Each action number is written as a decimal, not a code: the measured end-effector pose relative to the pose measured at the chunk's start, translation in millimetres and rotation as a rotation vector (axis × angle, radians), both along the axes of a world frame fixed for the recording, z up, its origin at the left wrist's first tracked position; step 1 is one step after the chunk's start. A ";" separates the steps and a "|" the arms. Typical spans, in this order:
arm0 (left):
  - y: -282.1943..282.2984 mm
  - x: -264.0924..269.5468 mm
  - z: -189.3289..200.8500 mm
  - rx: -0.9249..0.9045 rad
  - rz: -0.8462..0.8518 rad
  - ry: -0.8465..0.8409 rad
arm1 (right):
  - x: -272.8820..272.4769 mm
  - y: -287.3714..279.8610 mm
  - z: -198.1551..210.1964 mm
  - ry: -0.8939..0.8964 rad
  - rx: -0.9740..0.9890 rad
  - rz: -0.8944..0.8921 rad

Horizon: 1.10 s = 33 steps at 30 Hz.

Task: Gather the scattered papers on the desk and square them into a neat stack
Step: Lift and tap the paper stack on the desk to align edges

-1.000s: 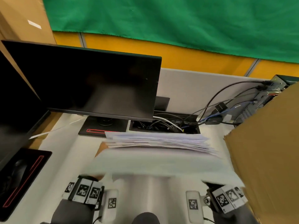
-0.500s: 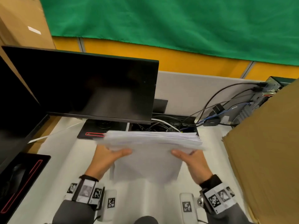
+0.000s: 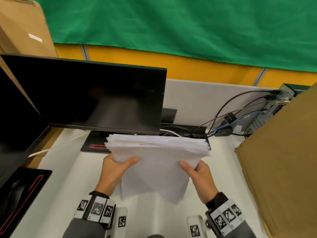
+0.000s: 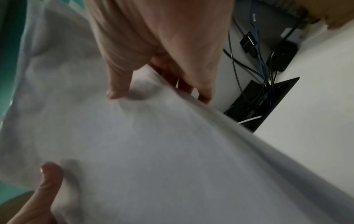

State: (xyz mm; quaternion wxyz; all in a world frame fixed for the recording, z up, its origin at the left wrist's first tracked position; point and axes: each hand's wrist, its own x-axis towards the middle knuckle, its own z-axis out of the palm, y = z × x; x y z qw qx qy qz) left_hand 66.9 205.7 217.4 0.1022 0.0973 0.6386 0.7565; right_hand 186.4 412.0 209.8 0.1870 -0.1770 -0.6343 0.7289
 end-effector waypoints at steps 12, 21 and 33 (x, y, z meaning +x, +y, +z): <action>23.8 16.9 51.5 0.255 0.333 0.072 | -14.3 -32.4 54.4 0.263 0.106 -0.267; 35.4 21.1 62.4 0.239 0.317 -0.004 | -22.5 -29.1 55.7 0.199 0.080 -0.431; 30.7 19.0 70.6 0.257 0.327 -0.114 | -23.2 -31.4 57.7 0.163 0.147 -0.486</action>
